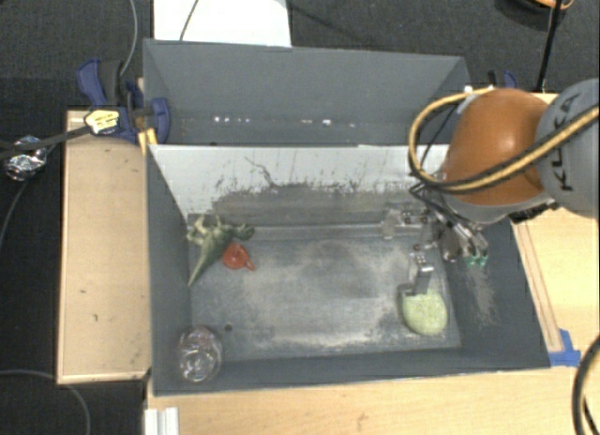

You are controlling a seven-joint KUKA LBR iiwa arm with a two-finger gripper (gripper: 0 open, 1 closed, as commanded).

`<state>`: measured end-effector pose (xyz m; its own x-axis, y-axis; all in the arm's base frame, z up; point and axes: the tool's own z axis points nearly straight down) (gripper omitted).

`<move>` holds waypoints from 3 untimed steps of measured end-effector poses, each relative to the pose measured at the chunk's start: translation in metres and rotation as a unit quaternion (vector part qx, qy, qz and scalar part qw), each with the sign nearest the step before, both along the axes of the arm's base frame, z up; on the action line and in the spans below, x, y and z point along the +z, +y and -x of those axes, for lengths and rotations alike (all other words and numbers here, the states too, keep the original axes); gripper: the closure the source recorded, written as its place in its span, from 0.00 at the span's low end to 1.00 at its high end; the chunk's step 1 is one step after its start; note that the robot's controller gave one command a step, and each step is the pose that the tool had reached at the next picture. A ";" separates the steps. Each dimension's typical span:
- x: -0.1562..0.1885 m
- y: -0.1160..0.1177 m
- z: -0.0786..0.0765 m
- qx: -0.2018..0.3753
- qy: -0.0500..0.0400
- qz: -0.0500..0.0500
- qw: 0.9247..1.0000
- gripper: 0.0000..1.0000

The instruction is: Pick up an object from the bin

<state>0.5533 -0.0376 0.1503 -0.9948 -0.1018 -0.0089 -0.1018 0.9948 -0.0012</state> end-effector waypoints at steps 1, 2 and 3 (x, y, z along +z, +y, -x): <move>-0.033 -0.013 0.027 0.048 0.003 -0.001 0.999 0.00; -0.057 -0.047 0.038 0.133 -0.001 0.001 0.991 0.00; -0.066 -0.069 0.037 0.262 0.001 0.001 0.965 1.00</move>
Offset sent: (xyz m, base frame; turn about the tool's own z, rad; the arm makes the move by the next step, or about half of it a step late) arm -0.0447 -0.0637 -0.0705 -0.2982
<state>0.5162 -0.1065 0.0844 -0.8064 -0.5914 -0.0070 -0.5914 0.8064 -0.0028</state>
